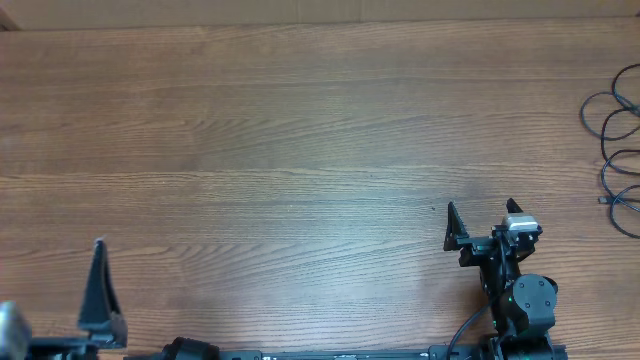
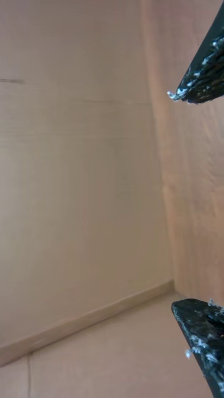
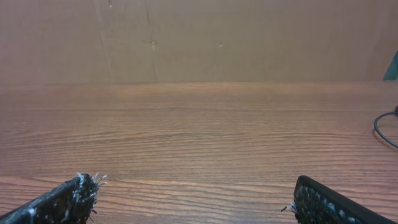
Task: Untangle cables
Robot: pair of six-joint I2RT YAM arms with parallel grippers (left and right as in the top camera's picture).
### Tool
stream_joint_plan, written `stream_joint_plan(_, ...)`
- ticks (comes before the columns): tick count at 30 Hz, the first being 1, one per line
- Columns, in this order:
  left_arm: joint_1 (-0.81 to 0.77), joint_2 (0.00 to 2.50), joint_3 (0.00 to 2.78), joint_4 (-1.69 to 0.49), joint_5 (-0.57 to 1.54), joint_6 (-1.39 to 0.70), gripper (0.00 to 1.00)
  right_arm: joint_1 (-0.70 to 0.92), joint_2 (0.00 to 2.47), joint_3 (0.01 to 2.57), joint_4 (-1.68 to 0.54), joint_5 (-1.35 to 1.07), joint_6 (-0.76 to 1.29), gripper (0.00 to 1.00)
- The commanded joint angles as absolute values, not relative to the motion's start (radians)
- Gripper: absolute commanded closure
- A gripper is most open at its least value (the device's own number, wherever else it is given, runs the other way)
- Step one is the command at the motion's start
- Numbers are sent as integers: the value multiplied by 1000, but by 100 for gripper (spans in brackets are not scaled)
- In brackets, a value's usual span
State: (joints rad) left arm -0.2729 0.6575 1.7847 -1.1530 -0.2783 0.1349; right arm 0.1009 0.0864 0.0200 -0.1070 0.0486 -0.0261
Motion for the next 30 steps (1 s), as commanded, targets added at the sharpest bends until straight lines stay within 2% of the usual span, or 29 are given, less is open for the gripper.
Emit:
stream_joint_plan(1,-269,666,1729,-1177,-288,180,0,107,89,19,-103,43,-22,0)
stream_joint_plan(7,-268,657,1564,-1147,-243,181,0,107,89,19,-103,43,-22,0)
stream_joint_plan(11,-267,562,1364,-984,-234,187,0,107,89,19,-103,43,-22,0)
stream_joint_plan(17,-242,282,982,-734,-143,187,0,107,89,19,-103,43,-22,0)
stream_joint_plan(30,-206,100,426,-352,-66,187,0,107,89,19,-103,43,-22,0)
